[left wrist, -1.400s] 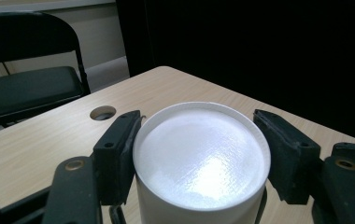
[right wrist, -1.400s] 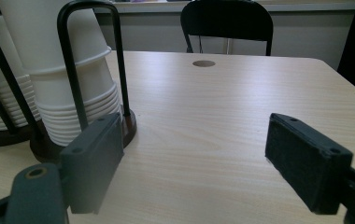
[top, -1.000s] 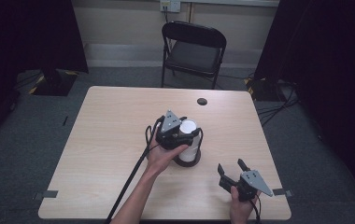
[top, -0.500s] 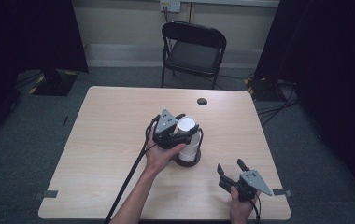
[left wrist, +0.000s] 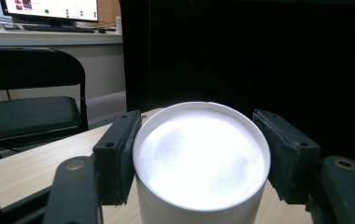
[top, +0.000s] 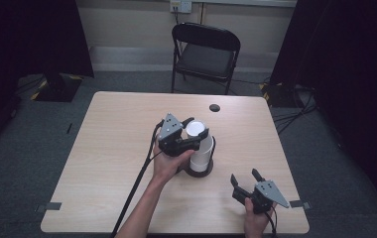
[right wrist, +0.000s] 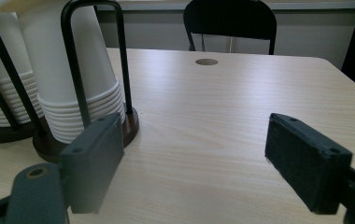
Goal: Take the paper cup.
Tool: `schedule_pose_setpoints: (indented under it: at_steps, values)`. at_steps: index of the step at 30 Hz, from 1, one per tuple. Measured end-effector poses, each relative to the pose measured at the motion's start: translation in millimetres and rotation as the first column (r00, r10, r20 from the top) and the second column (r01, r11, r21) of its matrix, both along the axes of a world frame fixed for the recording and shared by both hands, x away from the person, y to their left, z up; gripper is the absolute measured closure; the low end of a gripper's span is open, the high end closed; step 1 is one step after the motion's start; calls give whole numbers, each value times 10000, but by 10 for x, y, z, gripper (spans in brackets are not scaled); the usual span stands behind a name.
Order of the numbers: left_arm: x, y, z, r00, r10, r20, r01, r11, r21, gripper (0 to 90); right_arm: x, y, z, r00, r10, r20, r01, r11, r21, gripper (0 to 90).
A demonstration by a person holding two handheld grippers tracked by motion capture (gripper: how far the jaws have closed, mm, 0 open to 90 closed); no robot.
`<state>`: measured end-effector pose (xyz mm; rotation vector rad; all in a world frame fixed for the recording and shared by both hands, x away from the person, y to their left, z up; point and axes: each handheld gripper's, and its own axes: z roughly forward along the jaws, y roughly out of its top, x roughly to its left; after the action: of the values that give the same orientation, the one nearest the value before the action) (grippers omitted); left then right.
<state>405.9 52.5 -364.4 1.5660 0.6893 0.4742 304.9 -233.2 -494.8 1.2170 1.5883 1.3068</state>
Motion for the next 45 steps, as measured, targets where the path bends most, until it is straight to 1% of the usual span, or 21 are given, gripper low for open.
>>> schedule_pose_setpoints:
  at_steps: [3, 9, 12, 15, 20, 22, 25, 29, 33, 34, 36, 38, 39, 40, 41, 45]
  values:
    - [-8, 38, 21, 9999, 59, -109, -62, 9997, -218, 351, 2, 0, -1, 10000, -16, 39, 16, 10000, -5, 189]
    - [-41, 117, 84, 10000, 49, 0, -49, 9982, -590, 351, 3, 1, -1, 10000, -32, 24, 32, 10000, -10, 189]
    - [-60, 151, 118, 10000, 55, 73, -50, 9977, -674, 351, 3, 1, -1, 10000, -53, 36, 53, 10000, -2, 189]
    - [-83, 188, 146, 10000, -15, 84, 21, 9972, -742, 351, 2, 1, -1, 10000, -43, 29, 43, 10000, -10, 189]
    - [-139, 226, 173, 9998, -208, 11, 208, 9933, -1137, 351, 3, 5, -1, 10000, -46, 10, 46, 10000, -35, 189]
    - [-164, 237, 176, 9997, -233, 25, 234, 9932, -1144, 351, 4, 4, 0, 10000, -51, 8, 51, 10000, -36, 189]
    - [-193, 259, 175, 9995, -318, -34, 313, 9934, -1104, 351, 4, 4, -1, 10000, -50, 13, 50, 10000, -41, 189]
    - [-245, 294, 170, 9996, -262, -47, 254, 9924, -1208, 351, 6, 6, 0, 10000, -44, 15, 44, 10000, -69, 189]
    - [-297, 329, 163, 9993, -367, -87, 354, 9919, -1219, 351, 6, 10, 2, 10000, -48, -45, 48, 9999, -119, 189]
    - [-311, 336, 158, 9991, -408, -57, 399, 9923, -1169, 351, 7, 13, 2, 10000, -62, -59, 61, 9999, -138, 189]
    - [-343, 342, 141, 9992, -405, 10, 403, 9917, -1221, 350, 7, 17, 3, 10000, -69, -57, 68, 9998, -173, 189]
    - [-367, 358, 120, 9982, -600, -76, 582, 9876, -1456, 350, 11, 19, 2, 10000, -68, -69, 66, 9997, -223, 190]
    - [-384, 362, 111, 9979, -648, -76, 629, 9867, -1500, 351, 13, 19, 2, 10000, -44, -65, 43, 9997, -247, 202]
    - [-402, 365, 103, 9977, -678, -43, 662, 9854, -1571, 351, 11, 20, 3, 10000, 5, -71, -7, 9997, -241, 239]
    - [-419, 370, 96, 9972, -751, -69, 730, 9841, -1620, 351, 9, 21, 3, 10000, -4, -74, 2, 9997, -256, 241]
    - [-469, 381, 63, 9951, -976, -163, 936, 9819, -1648, 351, 4, 29, 3, 10000, 16, -66, -18, 9995, -305, 235]
